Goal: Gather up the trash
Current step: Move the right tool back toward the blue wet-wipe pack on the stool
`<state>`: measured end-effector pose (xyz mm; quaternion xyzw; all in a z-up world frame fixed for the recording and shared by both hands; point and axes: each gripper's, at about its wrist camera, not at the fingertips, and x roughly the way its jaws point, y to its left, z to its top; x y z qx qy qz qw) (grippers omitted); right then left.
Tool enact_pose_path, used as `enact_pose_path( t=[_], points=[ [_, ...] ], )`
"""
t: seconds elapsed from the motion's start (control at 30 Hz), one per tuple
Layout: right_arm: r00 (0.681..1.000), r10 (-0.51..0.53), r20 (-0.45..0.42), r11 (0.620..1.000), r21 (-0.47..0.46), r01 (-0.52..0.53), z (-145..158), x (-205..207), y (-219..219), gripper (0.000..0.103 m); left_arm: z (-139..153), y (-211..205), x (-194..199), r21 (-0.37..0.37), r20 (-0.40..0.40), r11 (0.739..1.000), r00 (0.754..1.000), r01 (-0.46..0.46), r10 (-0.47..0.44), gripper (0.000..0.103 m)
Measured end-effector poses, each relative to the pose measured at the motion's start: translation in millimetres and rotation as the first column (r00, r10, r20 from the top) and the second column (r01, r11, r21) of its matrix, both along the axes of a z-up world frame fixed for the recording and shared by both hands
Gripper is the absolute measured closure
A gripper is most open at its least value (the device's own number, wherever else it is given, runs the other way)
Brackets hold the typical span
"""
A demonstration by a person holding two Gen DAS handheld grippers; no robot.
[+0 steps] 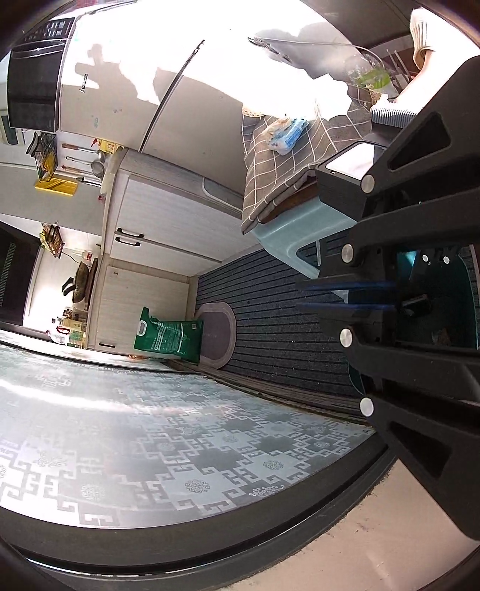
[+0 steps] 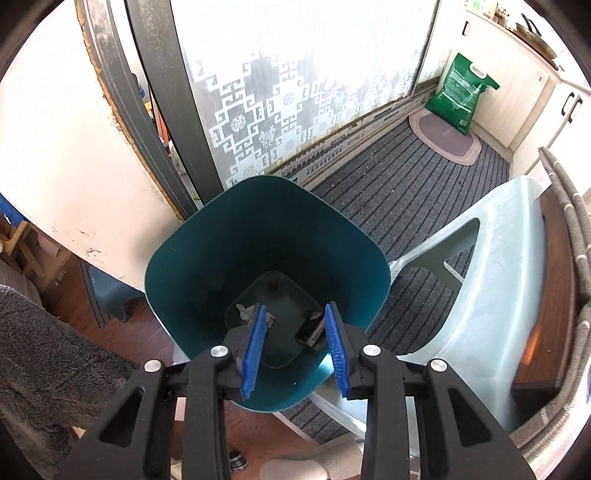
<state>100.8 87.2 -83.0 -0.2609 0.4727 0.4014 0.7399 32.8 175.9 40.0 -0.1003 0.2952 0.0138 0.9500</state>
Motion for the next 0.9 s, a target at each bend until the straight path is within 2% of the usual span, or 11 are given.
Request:
enact_pose_path(
  t=[0.1,0.3,0.5,0.7,0.9],
  points=[
    [0.999,-0.007,0.032,0.999,0.048,0.005,20.3,-1.0,-8.5,0.078,4.8,-5.2,0.7,0.004,0.011,1.0,1.0,0.005,-0.005,0.092],
    [0.995,-0.059,0.08,0.985,0.169,0.045,63.3,5.7,-32.8,0.078,11.4,-16.1,5.1,0.0,0.028,1.0,0.999,0.02,-0.02,0.088],
    [0.977,-0.134,0.164,0.968,0.232,0.094,96.1,12.2,-70.6,0.078,12.6,-36.0,16.5,0.003,0.032,0.999,0.998,0.049,-0.049,0.084],
    [0.953,-0.232,0.195,0.946,0.274,0.174,113.6,29.7,-119.6,0.078,9.1,-60.9,29.6,0.012,0.024,0.996,0.996,0.086,-0.087,0.081],
    [0.922,-0.332,0.2,0.917,0.296,0.266,117.7,48.3,-170.1,0.078,5.8,-87.9,44.2,0.012,0.018,0.992,0.992,0.123,-0.123,0.08]
  ],
)
